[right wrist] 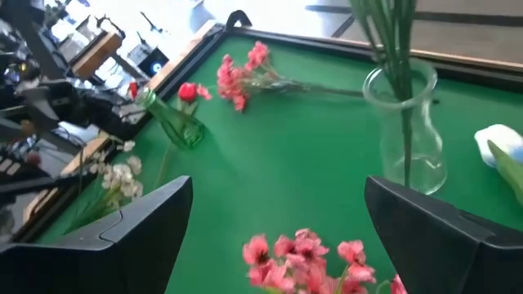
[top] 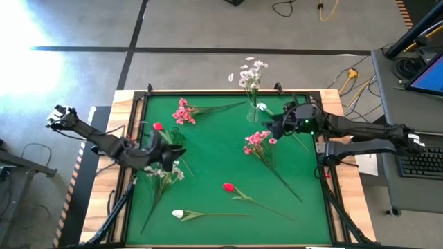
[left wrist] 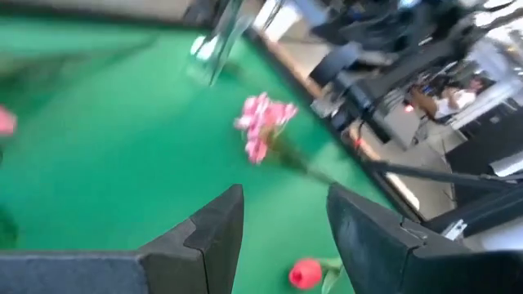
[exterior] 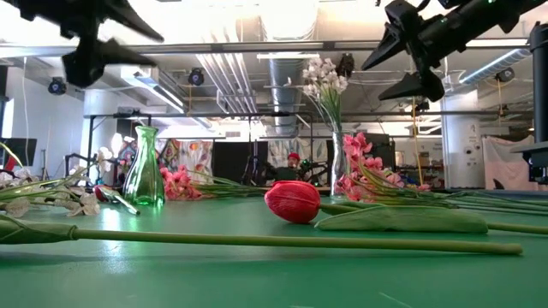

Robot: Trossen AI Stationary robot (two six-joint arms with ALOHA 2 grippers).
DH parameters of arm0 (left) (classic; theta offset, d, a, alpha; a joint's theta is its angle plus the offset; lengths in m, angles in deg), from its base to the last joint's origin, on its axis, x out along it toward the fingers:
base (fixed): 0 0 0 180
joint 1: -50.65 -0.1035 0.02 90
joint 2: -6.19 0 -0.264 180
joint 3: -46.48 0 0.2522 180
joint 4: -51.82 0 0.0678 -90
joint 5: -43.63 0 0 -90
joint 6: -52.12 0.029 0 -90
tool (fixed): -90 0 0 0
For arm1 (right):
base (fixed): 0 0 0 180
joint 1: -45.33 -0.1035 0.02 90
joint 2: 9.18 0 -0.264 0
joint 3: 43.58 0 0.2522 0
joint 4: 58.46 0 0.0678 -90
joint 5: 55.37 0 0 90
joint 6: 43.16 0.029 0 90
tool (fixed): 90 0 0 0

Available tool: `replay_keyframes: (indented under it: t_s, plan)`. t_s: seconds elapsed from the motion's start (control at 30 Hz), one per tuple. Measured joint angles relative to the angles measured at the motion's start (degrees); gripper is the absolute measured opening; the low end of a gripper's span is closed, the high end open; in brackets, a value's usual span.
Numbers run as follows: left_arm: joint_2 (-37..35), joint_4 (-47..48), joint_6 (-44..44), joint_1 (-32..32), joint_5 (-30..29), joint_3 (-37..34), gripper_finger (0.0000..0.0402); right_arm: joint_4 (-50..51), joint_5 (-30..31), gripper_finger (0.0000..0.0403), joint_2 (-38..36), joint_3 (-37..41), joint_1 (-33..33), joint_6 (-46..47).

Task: Sort flowers into vase by color
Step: Put the top red flower into the green vase

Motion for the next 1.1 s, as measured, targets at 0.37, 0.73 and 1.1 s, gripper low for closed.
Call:
replay_keyframes:
  t_s: [0.37,0.73,1.1]
  plan:
    - [6.6,8.2,-20.9,0.0,1.5,0.0,0.0168,1.8,0.0,0.0354,0.0,-1.6,-3.6,-1.0]
    - [16.3,17.1,-37.3,-0.4,3.4,0.0,0.0168,1.8,0.0,0.0354,0.1,-2.3,-5.0,-1.3]
    - [17.6,31.3,-50.1,-4.3,10.9,0.0,0.0168,1.9,-0.4,0.0354,0.1,-2.3,-5.0,-1.2]
